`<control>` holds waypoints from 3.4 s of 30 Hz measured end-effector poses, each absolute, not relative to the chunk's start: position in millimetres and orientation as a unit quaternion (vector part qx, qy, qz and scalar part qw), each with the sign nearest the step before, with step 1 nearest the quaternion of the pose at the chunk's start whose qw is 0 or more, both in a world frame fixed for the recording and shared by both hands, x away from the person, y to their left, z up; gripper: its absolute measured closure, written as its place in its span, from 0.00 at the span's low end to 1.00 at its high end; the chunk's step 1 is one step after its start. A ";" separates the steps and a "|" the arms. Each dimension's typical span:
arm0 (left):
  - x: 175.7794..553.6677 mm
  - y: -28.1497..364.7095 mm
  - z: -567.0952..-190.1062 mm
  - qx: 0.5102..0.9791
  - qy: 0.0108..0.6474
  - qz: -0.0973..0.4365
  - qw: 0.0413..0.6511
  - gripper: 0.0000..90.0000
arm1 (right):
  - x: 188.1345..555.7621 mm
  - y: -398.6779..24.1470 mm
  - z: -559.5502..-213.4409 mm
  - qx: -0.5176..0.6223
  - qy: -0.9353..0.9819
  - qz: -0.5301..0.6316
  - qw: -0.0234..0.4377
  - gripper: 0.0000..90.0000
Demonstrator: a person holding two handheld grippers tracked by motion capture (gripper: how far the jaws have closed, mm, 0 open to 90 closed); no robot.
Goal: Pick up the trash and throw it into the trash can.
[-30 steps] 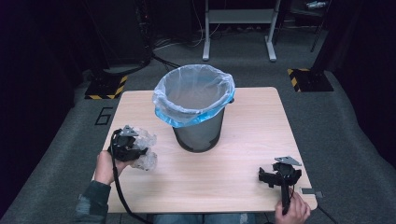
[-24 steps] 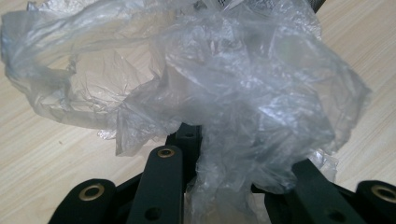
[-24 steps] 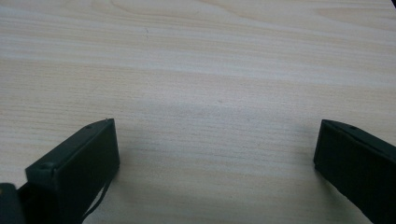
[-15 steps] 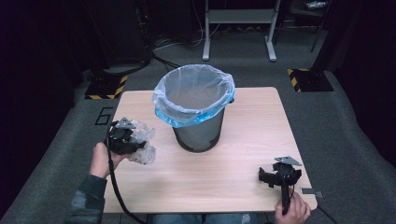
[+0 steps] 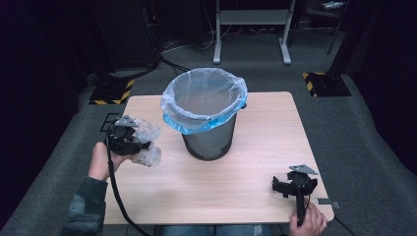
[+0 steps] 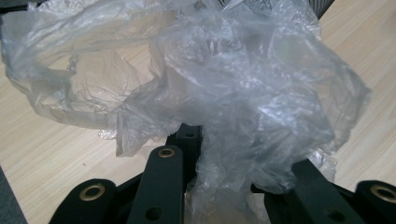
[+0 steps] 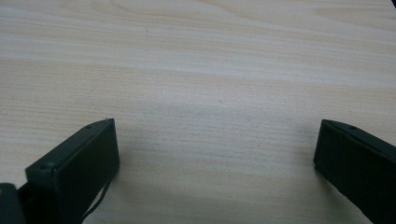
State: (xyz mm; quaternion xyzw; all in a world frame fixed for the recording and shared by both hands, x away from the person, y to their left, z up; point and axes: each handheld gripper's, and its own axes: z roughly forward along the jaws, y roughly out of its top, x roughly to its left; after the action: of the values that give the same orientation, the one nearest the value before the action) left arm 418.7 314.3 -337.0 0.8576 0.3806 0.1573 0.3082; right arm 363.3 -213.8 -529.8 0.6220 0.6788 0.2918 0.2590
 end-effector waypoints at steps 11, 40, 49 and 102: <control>422.2 320.7 -308.3 0.857 0.377 0.170 0.308 0.82 | 363.3 -213.8 -529.8 0.622 0.679 0.292 0.259 0.00; 438.8 301.3 -240.0 0.860 0.345 0.210 0.311 0.82 | 363.3 -214.0 -529.9 0.621 0.679 0.292 0.259 0.00; 447.6 286.4 -228.1 0.865 0.329 0.216 0.310 0.82 | 363.3 -214.1 -529.9 0.621 0.680 0.292 0.259 0.00; 514.8 173.3 -199.4 0.894 0.260 0.193 0.309 0.82 | 363.2 -214.3 -529.9 0.620 0.681 0.292 0.260 0.00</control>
State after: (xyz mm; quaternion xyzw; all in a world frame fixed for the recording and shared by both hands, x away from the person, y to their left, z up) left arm 514.8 173.3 -199.4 0.8943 0.2598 0.1934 0.3087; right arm 363.2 -214.3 -529.9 0.6200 0.6805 0.2917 0.2596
